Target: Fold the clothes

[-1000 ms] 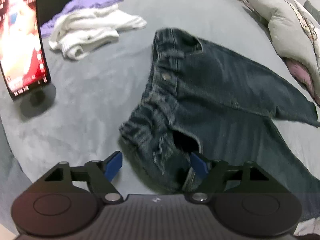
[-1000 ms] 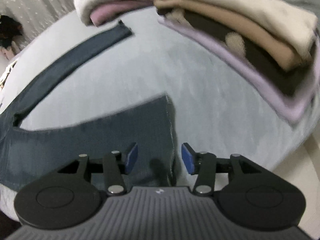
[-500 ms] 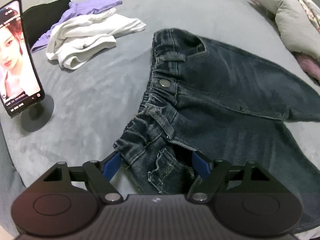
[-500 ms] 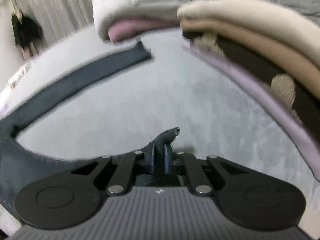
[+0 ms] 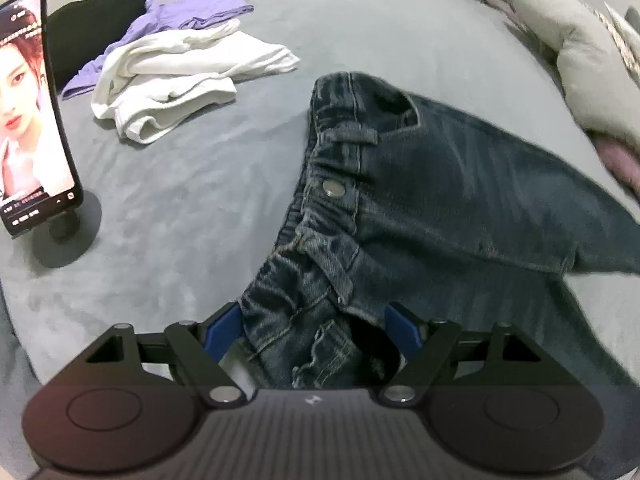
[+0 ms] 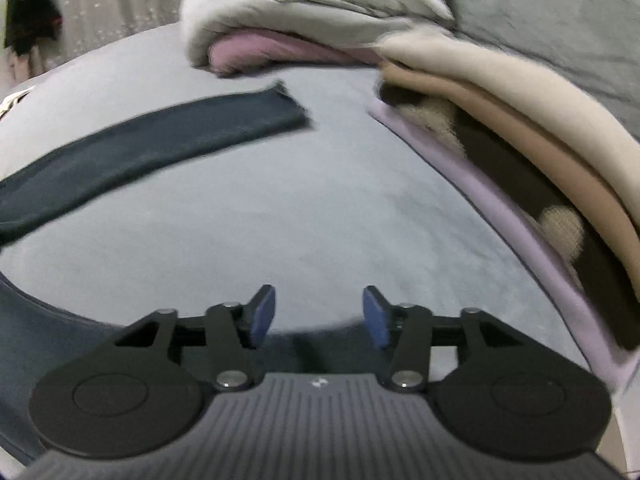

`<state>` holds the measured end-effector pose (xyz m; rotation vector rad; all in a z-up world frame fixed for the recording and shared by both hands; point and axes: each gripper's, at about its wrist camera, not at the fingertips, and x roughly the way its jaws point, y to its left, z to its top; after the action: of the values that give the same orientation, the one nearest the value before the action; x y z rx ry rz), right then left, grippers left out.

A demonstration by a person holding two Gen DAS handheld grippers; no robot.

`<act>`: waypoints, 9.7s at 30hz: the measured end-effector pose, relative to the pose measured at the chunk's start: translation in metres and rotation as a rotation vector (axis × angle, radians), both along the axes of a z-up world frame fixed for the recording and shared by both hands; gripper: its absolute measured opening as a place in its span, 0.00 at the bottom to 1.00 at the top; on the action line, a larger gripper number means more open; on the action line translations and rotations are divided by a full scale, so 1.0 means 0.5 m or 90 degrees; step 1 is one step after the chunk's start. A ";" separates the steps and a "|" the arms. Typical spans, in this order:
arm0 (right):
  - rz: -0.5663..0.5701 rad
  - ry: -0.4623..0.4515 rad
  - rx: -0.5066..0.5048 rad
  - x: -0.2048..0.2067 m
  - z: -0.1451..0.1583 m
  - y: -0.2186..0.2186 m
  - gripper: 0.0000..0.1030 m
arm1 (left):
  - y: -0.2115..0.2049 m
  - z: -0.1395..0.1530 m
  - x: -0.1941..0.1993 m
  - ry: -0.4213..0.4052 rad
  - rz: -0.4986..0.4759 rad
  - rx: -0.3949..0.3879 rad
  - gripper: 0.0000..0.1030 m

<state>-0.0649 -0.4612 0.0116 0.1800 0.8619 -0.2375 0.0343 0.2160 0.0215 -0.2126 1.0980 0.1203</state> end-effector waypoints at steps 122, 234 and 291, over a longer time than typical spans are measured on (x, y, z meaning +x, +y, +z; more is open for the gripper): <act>0.670 -0.080 -0.096 0.730 -0.091 0.643 0.34 | -0.368 -0.150 0.211 -0.235 -0.553 -0.174 0.52; 0.096 -0.187 -0.088 0.523 -0.086 0.105 0.54 | -0.367 -0.139 0.155 -0.276 -0.370 -0.242 0.72; 0.230 -0.181 -0.011 0.113 -0.003 0.500 0.74 | -0.088 -0.003 -0.079 -0.238 -0.269 -0.110 0.76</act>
<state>-0.0086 -0.2113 0.0099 0.0375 0.5951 0.1166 -0.0052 0.1721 0.0201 -0.1457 0.7585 -0.3801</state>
